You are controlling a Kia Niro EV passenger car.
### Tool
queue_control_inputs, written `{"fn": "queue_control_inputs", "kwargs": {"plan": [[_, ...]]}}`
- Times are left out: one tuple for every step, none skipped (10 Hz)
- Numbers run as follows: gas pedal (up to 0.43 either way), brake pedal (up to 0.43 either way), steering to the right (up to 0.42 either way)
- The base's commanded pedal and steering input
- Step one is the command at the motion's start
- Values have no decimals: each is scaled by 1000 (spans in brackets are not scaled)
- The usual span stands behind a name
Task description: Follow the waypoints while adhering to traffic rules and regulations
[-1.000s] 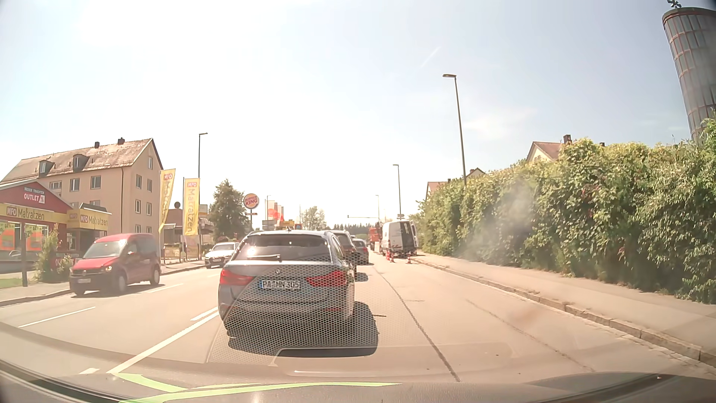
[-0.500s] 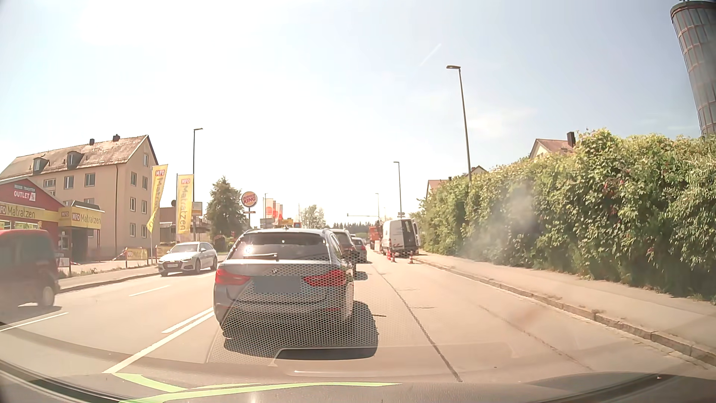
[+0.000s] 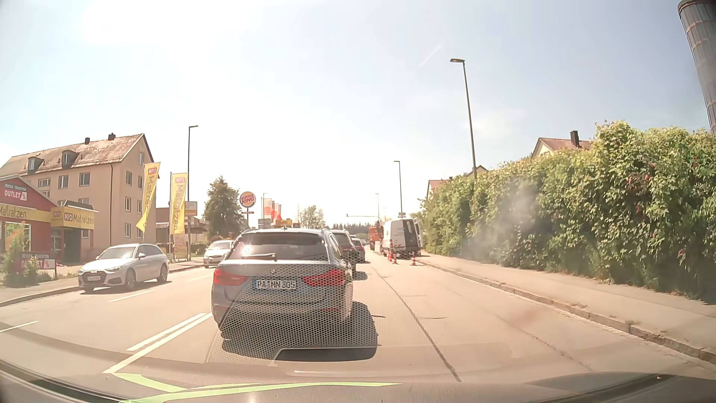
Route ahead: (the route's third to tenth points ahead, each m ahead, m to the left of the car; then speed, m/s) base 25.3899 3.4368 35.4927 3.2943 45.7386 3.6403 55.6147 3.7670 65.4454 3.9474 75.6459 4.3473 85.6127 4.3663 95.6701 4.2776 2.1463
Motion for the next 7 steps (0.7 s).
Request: {"fn": "queue_control_inputs", "kwargs": {"plan": [[0, 0, 0], [0, 0, 0], [0, 0, 0], [0, 0, 0], [0, 0, 0], [0, 0, 0], [59, 0, 0]]}}
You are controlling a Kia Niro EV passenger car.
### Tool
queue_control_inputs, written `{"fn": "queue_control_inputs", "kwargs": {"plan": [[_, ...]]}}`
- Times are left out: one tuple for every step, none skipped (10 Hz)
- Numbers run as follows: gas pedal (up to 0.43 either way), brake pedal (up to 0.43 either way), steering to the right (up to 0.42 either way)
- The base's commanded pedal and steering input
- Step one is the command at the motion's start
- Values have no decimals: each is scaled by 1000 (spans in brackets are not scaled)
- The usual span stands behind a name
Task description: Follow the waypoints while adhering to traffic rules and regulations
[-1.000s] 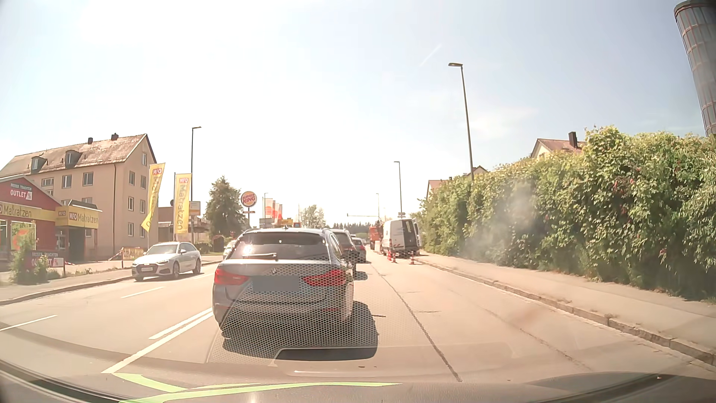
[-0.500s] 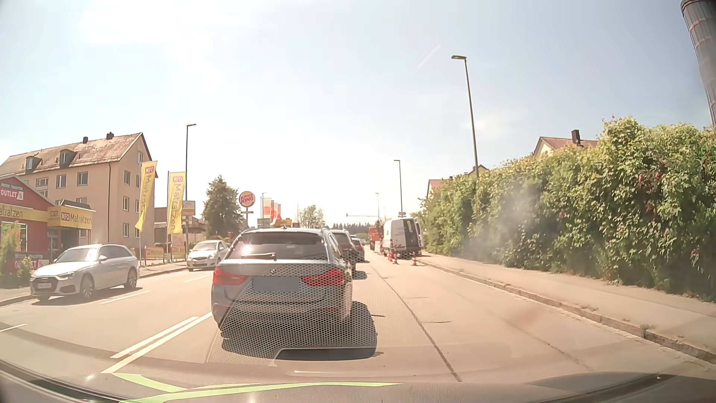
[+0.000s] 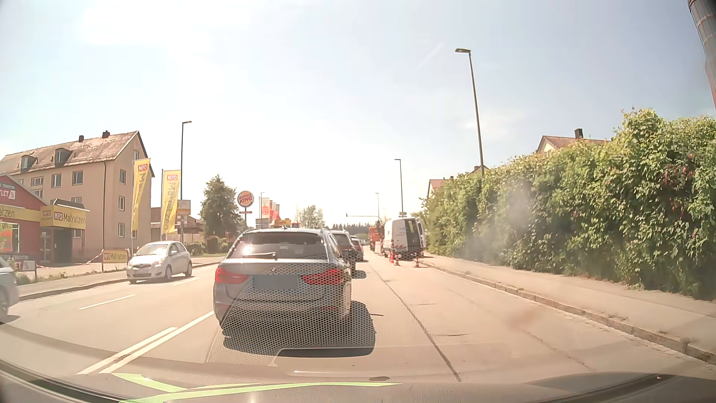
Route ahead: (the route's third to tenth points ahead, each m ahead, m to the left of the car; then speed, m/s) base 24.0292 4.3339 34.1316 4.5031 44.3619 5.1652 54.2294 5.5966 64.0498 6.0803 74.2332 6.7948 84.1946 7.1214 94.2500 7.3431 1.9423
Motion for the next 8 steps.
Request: {"fn": "queue_control_inputs", "kwargs": {"plan": [[87, 0, 0], [110, 0, -1], [110, 0, -2], [110, 0, -3], [110, 0, -4], [110, 0, -5], [110, 0, -6], [118, 0, -6]]}}
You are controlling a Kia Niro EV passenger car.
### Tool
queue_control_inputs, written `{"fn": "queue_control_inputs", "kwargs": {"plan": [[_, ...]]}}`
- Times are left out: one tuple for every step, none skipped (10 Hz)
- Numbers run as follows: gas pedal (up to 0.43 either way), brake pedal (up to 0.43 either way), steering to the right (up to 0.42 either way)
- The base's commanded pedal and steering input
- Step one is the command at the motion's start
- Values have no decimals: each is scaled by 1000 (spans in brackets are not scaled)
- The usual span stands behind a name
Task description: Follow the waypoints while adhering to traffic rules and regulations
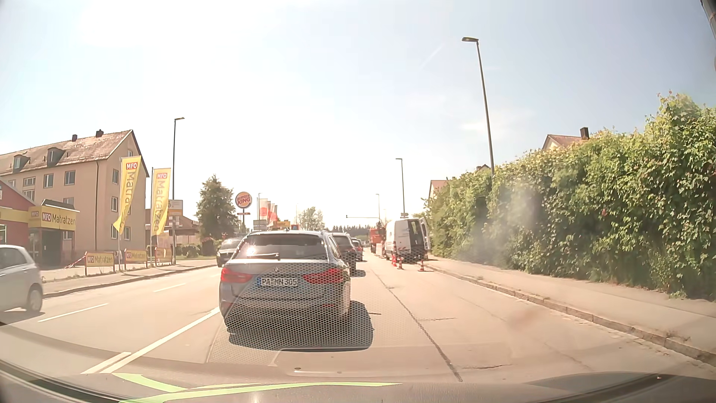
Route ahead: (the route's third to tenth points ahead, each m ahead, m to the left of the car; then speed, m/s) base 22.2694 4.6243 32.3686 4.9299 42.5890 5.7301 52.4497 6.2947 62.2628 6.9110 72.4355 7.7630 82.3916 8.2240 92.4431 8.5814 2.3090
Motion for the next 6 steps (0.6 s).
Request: {"fn": "queue_control_inputs", "kwargs": {"plan": [[130, 0, -6], [138, 0, -6], [138, 0, -6], [150, 0, -6], [150, 0, -7], [150, 0, -7]]}}
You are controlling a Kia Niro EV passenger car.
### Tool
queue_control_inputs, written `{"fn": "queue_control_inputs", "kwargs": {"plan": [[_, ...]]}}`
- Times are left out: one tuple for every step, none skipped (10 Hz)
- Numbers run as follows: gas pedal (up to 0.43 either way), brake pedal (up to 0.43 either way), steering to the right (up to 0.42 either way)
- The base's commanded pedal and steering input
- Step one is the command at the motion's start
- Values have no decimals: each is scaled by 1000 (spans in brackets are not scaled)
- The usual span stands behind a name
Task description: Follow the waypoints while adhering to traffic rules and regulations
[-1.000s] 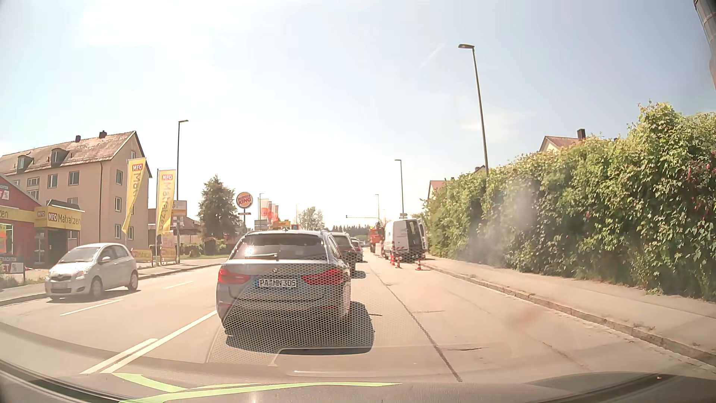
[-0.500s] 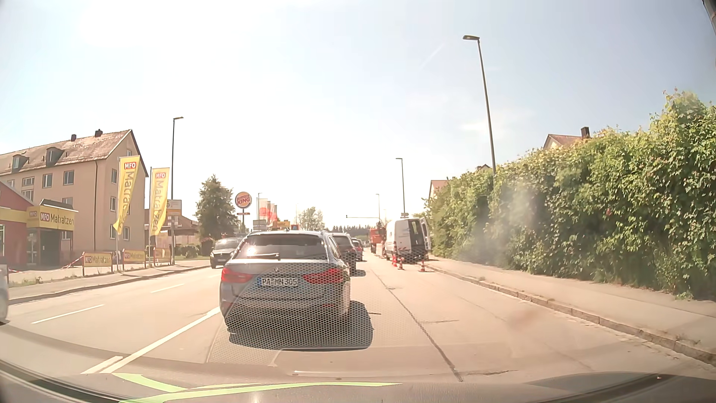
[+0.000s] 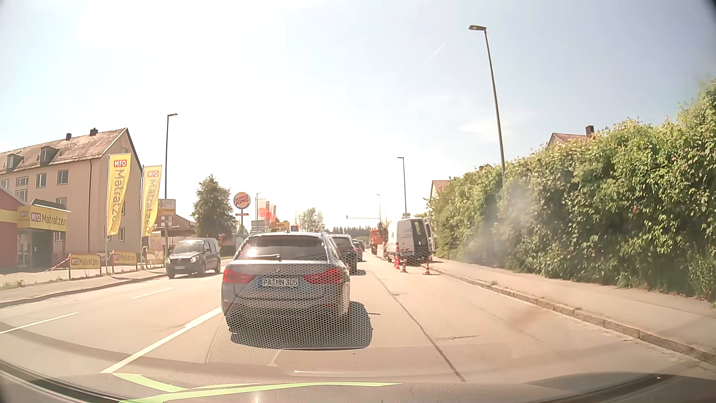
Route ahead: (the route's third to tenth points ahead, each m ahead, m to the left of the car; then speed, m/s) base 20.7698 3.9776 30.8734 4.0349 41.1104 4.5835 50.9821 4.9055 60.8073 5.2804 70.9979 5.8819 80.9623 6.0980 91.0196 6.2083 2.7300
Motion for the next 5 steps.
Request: {"fn": "queue_control_inputs", "kwargs": {"plan": [[150, 0, -8], [150, 0, -8], [150, 0, -8], [150, 0, -9], [150, 0, -11]]}}
